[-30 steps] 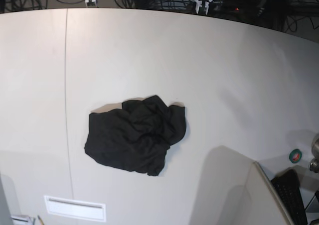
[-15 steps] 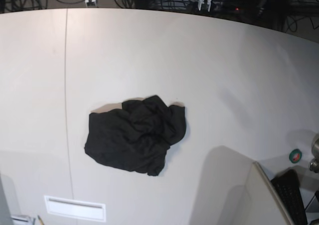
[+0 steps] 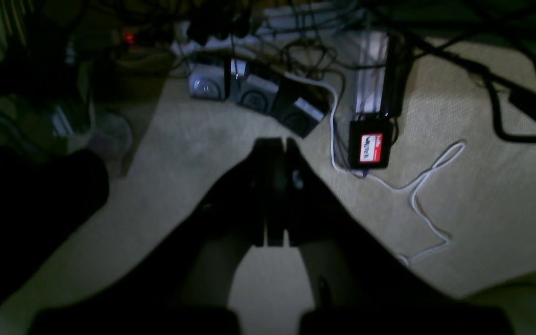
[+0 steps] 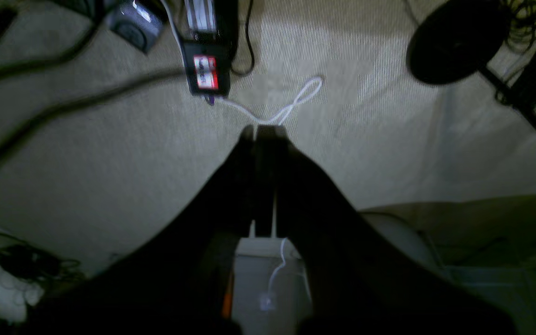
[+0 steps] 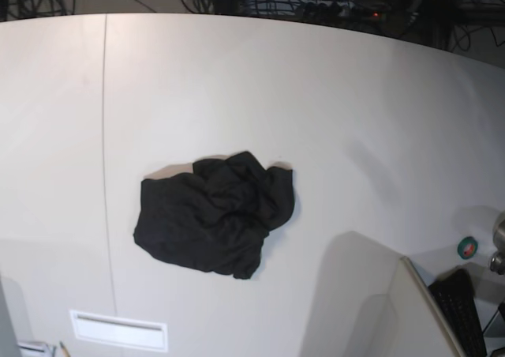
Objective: Layout the t-shirt on the table in an organized manner, then fold the t-shirt properly
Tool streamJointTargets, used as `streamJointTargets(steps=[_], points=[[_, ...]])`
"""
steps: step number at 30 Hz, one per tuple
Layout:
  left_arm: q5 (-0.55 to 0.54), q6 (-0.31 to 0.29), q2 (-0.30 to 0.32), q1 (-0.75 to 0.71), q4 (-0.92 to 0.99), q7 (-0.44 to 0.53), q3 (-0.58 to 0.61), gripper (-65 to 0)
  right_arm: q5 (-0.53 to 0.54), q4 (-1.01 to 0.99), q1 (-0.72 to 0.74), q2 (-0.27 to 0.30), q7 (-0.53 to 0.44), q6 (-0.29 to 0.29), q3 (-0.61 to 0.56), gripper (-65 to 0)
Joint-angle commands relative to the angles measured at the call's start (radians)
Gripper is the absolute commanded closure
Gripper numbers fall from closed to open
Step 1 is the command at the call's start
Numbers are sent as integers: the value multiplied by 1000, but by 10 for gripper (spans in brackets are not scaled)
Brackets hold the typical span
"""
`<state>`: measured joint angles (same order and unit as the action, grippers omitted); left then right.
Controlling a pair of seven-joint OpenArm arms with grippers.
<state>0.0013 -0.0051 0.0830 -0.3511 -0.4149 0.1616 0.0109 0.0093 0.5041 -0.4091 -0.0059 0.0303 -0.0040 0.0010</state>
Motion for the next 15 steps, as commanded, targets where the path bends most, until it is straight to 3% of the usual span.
streamJointTargets(steps=[1,5,15], points=[[-5,4,8,-29,-34,6,1,0,-1,43,-30,1,21,-3,3,0],[-7,4,56,-118,-155,5,1,0,-1,255,-149,2,95,-3,6,0],[-10,3,149,-409,-628,5,-12,0,-1,779,-368,-6,285,-3,138,0]])
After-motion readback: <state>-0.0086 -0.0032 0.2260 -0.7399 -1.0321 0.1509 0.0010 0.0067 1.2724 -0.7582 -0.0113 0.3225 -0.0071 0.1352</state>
